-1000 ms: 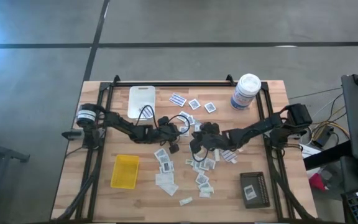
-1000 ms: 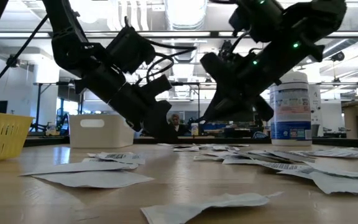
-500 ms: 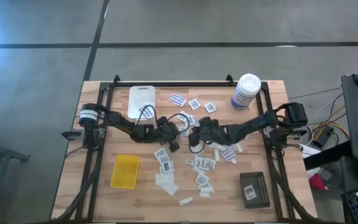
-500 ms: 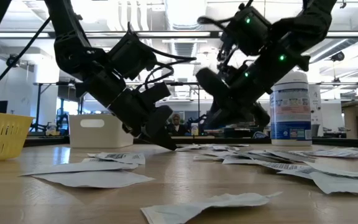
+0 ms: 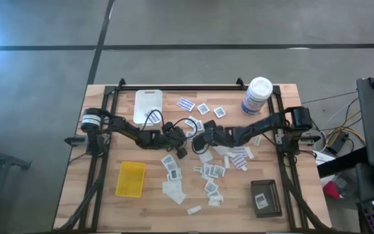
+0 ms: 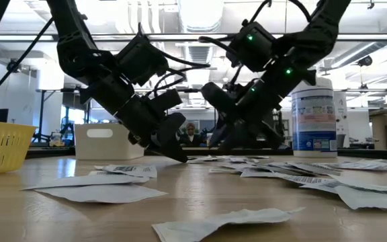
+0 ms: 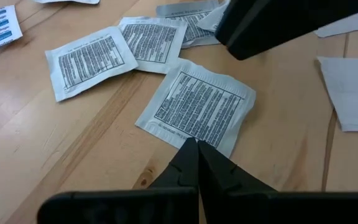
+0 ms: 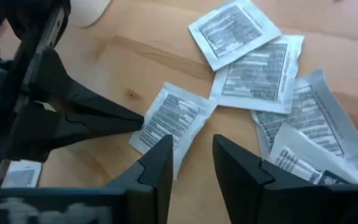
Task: Pick & Place First Aid Supplies
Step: Put the towelette pack into the black bin
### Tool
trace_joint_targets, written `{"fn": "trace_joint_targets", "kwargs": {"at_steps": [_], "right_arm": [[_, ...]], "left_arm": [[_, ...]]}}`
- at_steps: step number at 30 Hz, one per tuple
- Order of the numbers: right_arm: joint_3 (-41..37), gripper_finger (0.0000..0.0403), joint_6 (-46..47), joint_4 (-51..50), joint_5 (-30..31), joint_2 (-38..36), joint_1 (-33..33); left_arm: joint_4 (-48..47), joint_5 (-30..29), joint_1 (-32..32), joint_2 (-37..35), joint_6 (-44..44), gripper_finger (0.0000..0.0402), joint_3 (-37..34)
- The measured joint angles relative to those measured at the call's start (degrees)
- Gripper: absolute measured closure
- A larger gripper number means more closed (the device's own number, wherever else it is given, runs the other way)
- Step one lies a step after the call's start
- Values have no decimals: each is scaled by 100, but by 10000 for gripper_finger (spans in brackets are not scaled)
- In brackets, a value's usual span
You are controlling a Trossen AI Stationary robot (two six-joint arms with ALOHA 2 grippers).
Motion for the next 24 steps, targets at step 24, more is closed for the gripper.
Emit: {"fn": "trace_joint_targets", "kwargs": {"at_steps": [24], "right_arm": [[720, 300, -233, -28, -648, 761, -47]], "left_arm": [[25, 73, -2, 11, -74, 401, -36]]}}
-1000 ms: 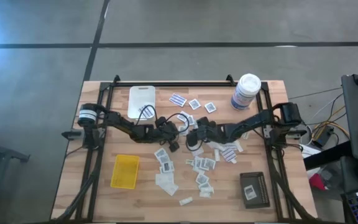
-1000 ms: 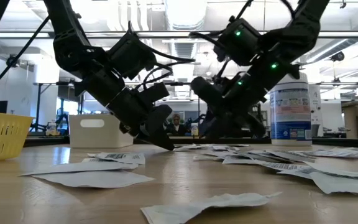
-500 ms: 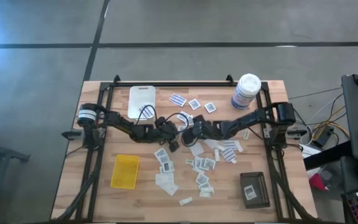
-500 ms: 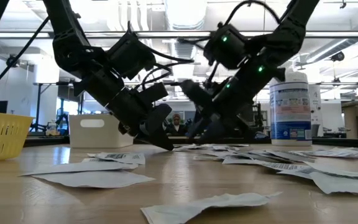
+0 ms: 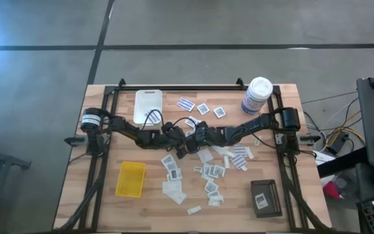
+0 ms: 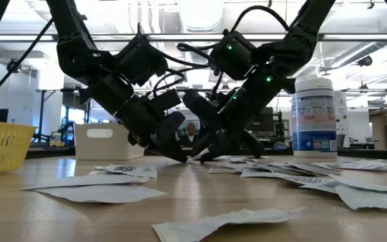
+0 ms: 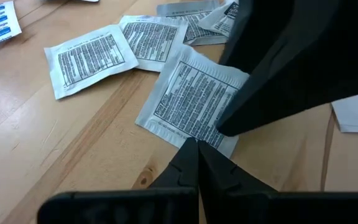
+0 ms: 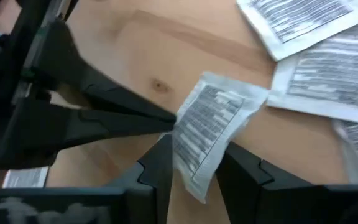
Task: Pick & Place First Aid Supplies
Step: Put the towelette pack into the black bin
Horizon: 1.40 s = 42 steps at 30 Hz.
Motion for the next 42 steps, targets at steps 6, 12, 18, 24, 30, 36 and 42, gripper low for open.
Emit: {"fn": "trace_joint_targets", "kwargs": {"at_steps": [6, 12, 18, 24, 30, 36, 42], "right_arm": [[-85, 346, -74, 11, -127, -40, 4], [-98, 388, -266, 15, -133, -50, 7], [-103, 394, -483, 6, -269, -107, 4], [-109, 394, -603, -455, -511, -382, 35], [-111, 394, -873, -1269, -513, -831, 223], [-116, 394, -1159, -2305, -510, -1448, 734], [-116, 394, -1161, -3109, -460, -2089, 1374]], "left_arm": [[-1, 4, 0, -11, 18, 401, -7], [26, 6, -4, -26, 34, 402, -14], [-6, 47, -4, -106, 168, 402, -17], [-300, 75, -35, -461, 246, 401, -58], [-585, 42, -117, -973, 283, 401, -104], [-844, 30, -248, -1354, 289, 401, -105], [-910, 24, -337, -1534, 313, 401, -100]]}}
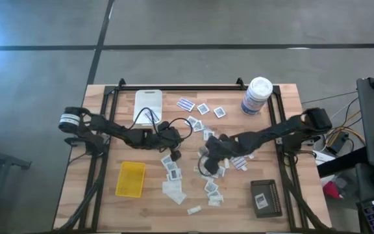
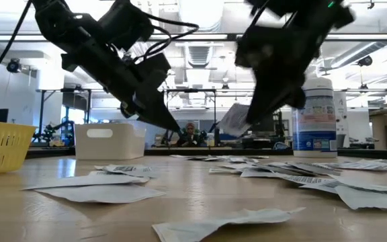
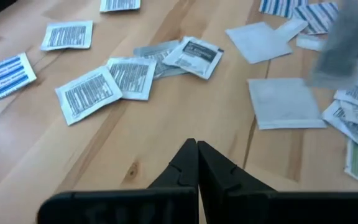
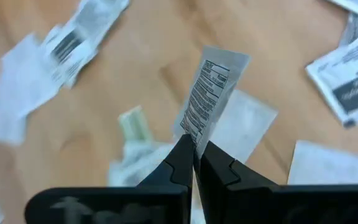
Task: Pick & Place First Aid Supplies
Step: Put the towelette pack into the black bin
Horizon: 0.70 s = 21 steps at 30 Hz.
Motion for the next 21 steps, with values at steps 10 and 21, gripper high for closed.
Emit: {"fn": "trace_joint_targets", "kwargs": {"at_steps": [10, 21], "right_arm": [[0, 394, 812, -763, 162, -866, 1170], [0, 394, 2597, -1765, -246, -1526, 2735]], "left_arm": [[-112, 9, -6, 0, 15, 401, 4], [-222, 70, -6, 0, 139, 401, 8]]}}
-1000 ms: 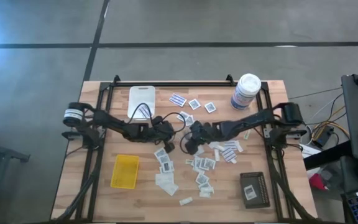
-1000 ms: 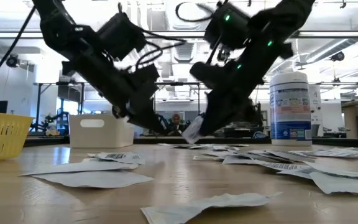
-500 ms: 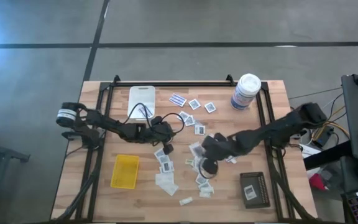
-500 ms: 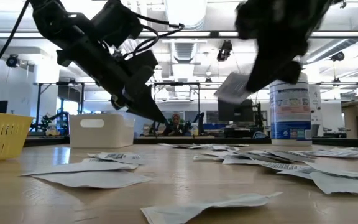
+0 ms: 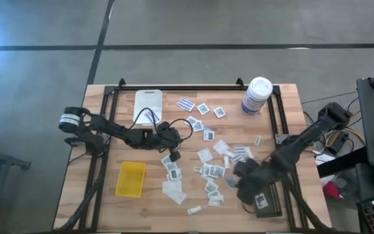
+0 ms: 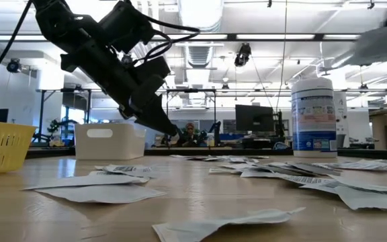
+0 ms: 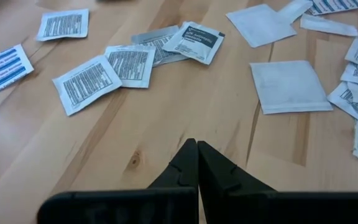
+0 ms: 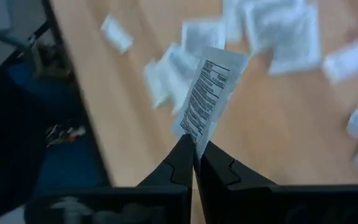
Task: Pick & Place First Aid Supplies
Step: Put the towelette pack into the black bin
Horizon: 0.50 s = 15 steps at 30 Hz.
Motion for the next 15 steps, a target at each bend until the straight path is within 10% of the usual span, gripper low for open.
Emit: {"fn": "trace_joint_targets", "kwargs": {"at_steps": [15], "right_arm": [[0, 394, 2958, -490, 54, -52, 1587]], "left_arm": [[25, 2, 0, -2, 122, 401, 4]]}}
